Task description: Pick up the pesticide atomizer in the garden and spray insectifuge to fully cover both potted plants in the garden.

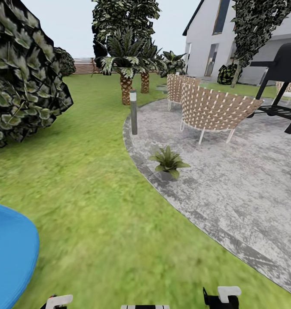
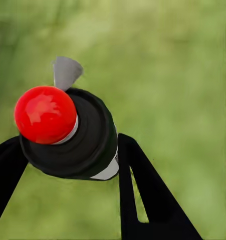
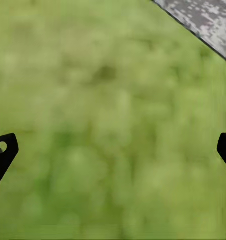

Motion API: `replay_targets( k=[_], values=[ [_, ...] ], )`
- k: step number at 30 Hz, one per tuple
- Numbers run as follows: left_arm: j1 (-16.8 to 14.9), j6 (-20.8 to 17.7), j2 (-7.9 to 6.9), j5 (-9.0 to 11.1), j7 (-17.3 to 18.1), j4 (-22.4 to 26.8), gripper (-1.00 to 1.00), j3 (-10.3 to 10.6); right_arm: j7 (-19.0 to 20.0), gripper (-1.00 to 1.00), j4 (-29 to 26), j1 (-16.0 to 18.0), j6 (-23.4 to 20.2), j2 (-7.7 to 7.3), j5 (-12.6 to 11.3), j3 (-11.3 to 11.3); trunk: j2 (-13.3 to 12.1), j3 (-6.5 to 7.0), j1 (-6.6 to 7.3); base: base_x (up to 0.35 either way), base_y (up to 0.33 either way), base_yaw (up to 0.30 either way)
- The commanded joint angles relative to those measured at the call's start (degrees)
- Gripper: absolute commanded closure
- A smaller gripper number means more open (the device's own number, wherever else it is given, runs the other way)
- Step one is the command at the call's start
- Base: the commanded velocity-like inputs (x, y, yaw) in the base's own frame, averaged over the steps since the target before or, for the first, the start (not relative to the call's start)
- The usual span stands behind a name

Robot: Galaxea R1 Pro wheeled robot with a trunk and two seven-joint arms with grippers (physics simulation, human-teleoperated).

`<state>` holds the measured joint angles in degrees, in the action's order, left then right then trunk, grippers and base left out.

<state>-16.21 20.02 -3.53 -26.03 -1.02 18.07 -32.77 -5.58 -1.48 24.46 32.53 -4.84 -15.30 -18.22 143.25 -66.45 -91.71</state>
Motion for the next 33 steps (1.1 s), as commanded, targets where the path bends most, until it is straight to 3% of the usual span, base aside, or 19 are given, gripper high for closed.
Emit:
replay_targets(
  k=[1,33],
  values=[
    [-0.05,0.28,0.02,-0.6,-0.12,-0.06,1.0,-0.37,-0.22,-1.0,-0.01,0.02,0.07,0.0,-0.34,-0.5,0.01,-0.04,-0.02,0.282,-0.164,0.0],
    [-0.05,0.26,0.02,-0.6,-0.12,-0.15,1.0,-0.38,-0.22,-1.0,-0.01,0.03,0.04,0.0,-0.34,-0.5,0.01,-0.04,-0.02,0.282,-0.164,0.0]
  ],
)
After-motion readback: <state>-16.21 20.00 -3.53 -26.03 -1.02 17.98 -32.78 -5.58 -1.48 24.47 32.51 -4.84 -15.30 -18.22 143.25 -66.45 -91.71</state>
